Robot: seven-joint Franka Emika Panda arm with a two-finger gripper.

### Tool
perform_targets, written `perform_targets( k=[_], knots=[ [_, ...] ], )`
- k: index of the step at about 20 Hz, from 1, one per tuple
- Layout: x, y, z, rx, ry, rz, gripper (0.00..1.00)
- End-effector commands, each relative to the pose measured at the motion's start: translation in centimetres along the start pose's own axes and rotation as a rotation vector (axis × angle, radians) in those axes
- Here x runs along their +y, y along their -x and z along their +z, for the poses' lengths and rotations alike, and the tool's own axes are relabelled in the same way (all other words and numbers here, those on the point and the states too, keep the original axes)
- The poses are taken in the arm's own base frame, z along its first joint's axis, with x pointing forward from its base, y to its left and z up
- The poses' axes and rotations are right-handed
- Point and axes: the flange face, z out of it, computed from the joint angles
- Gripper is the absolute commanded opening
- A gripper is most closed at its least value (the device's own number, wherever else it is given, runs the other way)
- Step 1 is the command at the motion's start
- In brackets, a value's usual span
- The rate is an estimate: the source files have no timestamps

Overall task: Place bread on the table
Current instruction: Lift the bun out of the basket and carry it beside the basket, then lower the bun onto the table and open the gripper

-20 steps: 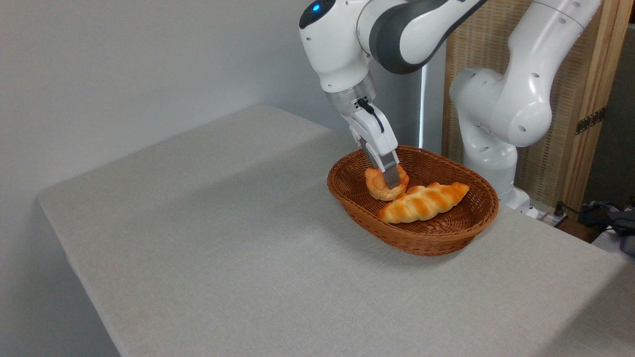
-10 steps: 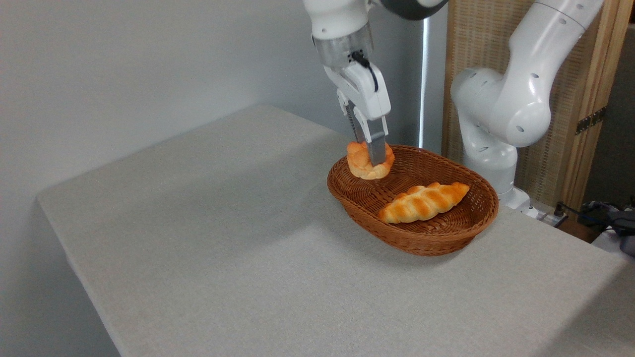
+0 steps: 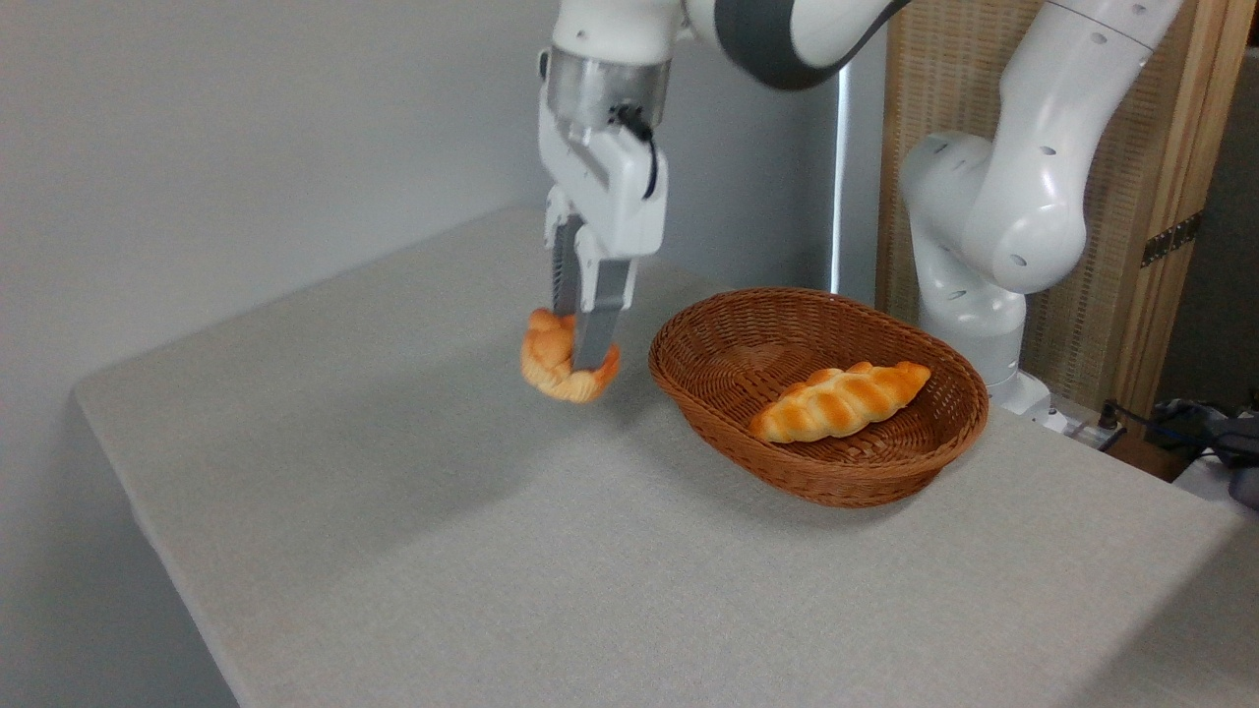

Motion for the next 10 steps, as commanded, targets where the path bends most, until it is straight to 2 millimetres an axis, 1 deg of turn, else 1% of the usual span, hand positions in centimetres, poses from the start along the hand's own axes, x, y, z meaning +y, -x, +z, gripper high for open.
perform_targets(
  k=[1,3,5,6,7,8,10],
  knots=[
    [-1.6,-1.8,4.1,-0.024,-0.011,0.007,0.51],
    [-2.2,-3.2,6.8,-0.06,-0.008,0.01,0.51],
    [-2.8,-4.5,8.7,-0.077,-0.016,0.011,0.53],
    [-3.1,-4.8,9.2,-0.086,-0.017,0.006,0.58],
    [-3.2,-4.9,9.6,-0.093,-0.013,0.006,0.61],
    [-3.2,-4.9,9.9,-0.099,-0.009,0.005,0.7],
    [-3.4,-5.0,10.1,-0.103,-0.011,0.008,0.79]
  ],
)
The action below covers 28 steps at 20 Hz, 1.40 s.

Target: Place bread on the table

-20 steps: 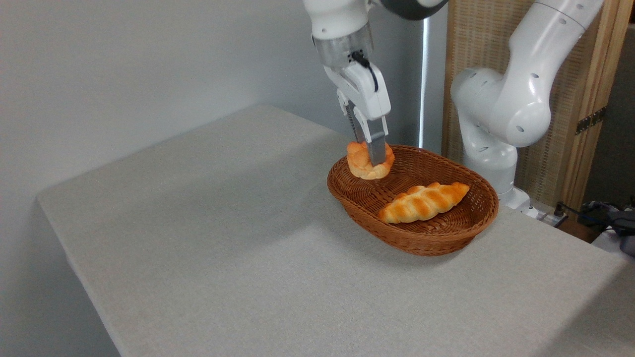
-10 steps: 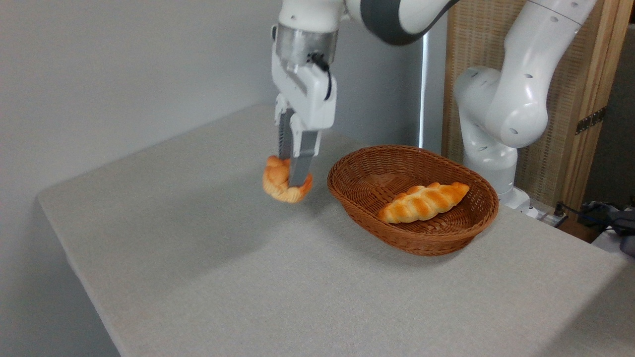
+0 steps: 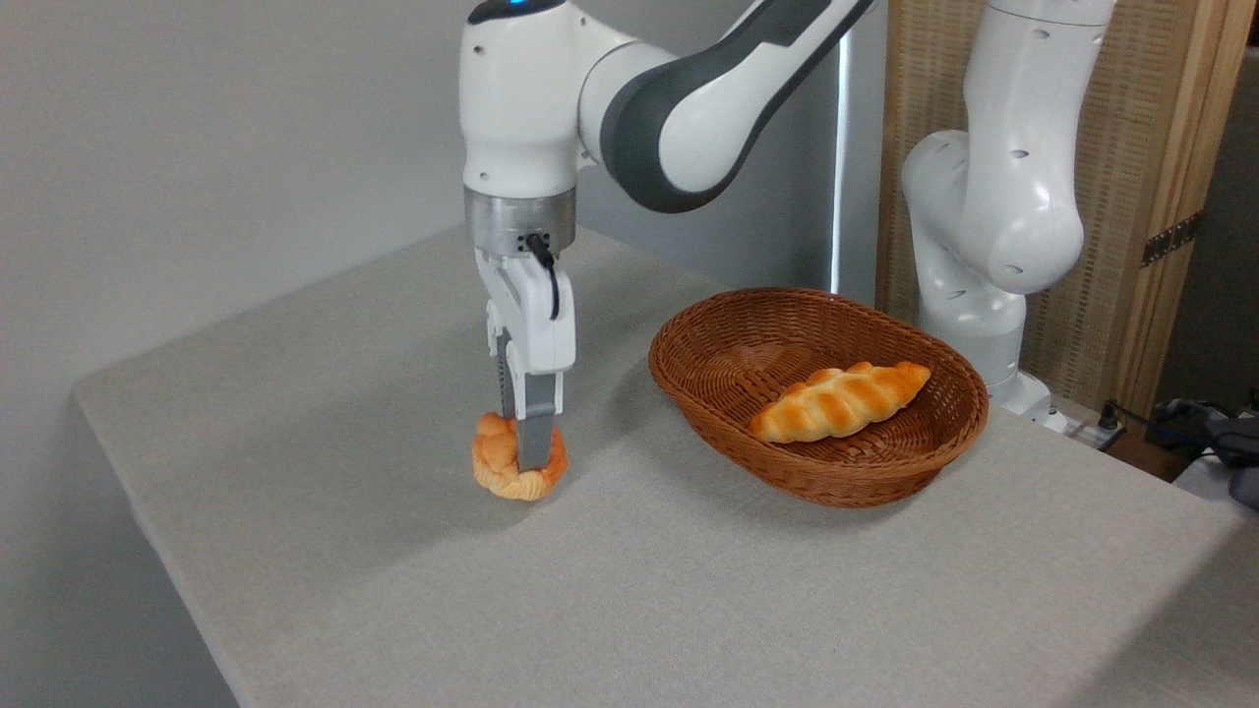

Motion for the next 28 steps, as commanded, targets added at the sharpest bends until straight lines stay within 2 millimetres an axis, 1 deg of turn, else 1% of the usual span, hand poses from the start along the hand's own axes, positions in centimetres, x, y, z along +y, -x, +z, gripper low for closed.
perform_targets(
  k=[1,2,3,4,7,9,12,15,17,20,22,24,25,26,28],
  knots=[
    [-0.6,-0.7,-0.4,0.001,-0.015,-0.008,0.84],
    [-0.6,-0.7,-0.4,0.001,-0.015,-0.008,0.9],
    [-0.5,-0.8,-0.4,0.002,-0.015,-0.006,1.0],
    [0.0,-1.3,-0.5,0.002,-0.016,0.01,1.0],
    [0.3,-1.5,-0.7,0.002,-0.014,0.016,1.0],
    [0.8,-2.1,-1.0,0.007,-0.013,0.026,1.0],
    [0.8,-2.0,-1.3,0.013,-0.016,0.012,1.0],
    [1.5,-2.6,-1.9,0.019,-0.019,0.025,1.0],
    [1.5,-2.3,-2.6,0.026,-0.02,0.018,1.0],
    [1.1,-1.7,-4.5,0.058,-0.035,-0.05,1.0],
    [-0.1,-2.2,-7.2,0.088,-0.061,-0.164,1.0],
    [-1.6,-2.7,-10.4,0.068,-0.052,-0.214,1.0],
    [-2.5,-2.4,-11.5,0.026,-0.024,-0.225,1.0],
    [-3.5,-1.5,-12.9,-0.001,-0.004,-0.244,1.0],
    [-4.7,-0.8,-14.5,-0.038,0.022,-0.272,1.0]
  ],
)
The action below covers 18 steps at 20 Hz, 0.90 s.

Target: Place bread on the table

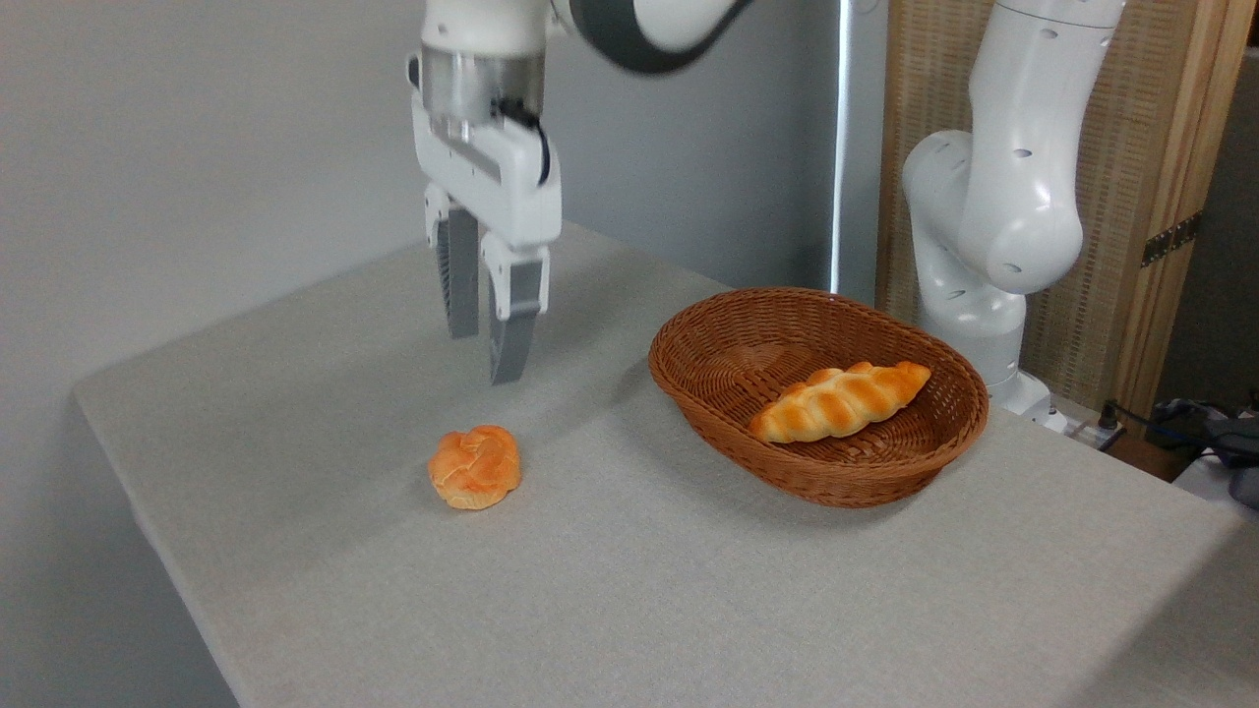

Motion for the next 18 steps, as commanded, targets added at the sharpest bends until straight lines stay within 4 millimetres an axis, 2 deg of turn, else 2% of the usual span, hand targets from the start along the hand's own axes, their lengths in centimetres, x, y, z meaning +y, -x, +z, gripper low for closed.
perform_targets(
  k=[1,6,10,12,16,18],
  knots=[
    [-3.6,0.4,-3.3,-0.072,0.032,-0.079,1.0],
    [-5.9,1.2,-5.6,-0.116,0.112,-0.15,1.0],
    [-7.6,2.9,-6.3,-0.082,0.138,-0.198,1.0],
    [-6.3,1.6,-6.3,-0.088,0.131,-0.124,1.0],
    [-3.3,-2.7,-3.0,-0.171,0.125,-0.04,1.0],
    [-3.0,-3.1,-3.0,-0.198,0.083,-0.081,1.0]
  ],
)
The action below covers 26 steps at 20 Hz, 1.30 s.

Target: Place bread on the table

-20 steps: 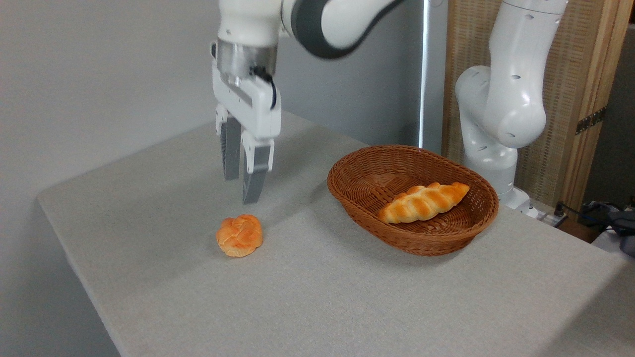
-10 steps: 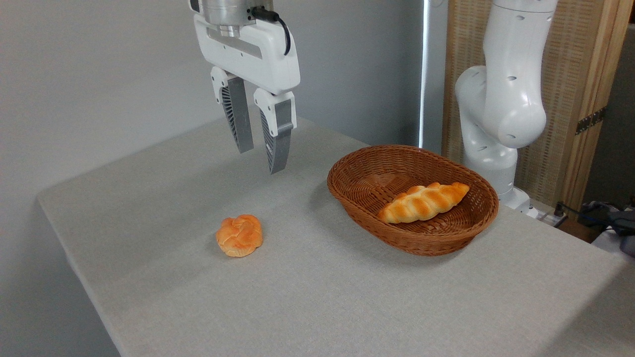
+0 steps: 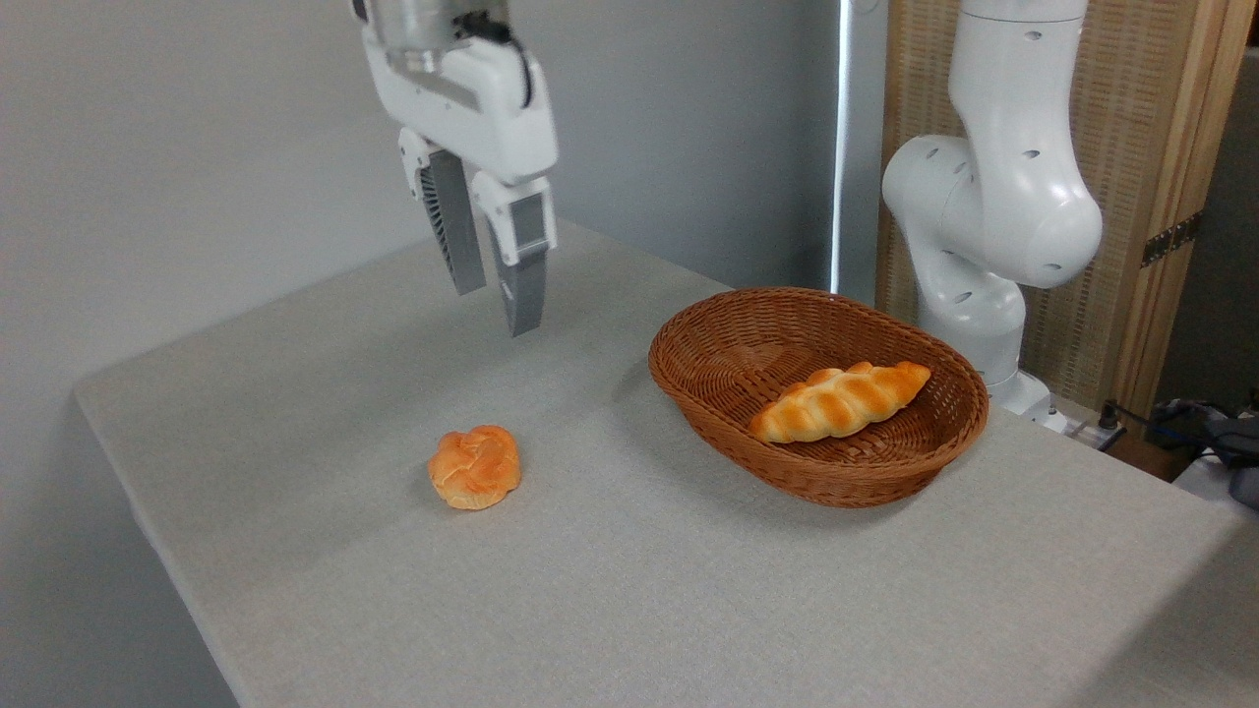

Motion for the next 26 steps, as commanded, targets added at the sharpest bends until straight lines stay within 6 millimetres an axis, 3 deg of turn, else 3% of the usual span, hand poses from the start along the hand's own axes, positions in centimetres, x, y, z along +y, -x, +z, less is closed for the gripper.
perform_targets(
  k=[1,5,8,20,26],
  knots=[
    [-0.4,-1.0,0.0,-0.057,-0.053,-0.063,1.0],
    [-5.1,2.8,-3.1,-0.017,-0.073,-0.167,1.0],
    [-5.1,3.6,-3.6,-0.034,-0.035,-0.071,1.0],
    [-5.3,3.4,-2.9,-0.013,0.012,-0.089,1.0],
    [-4.3,1.5,-2.0,-0.017,0.017,-0.091,1.0]
  ],
)
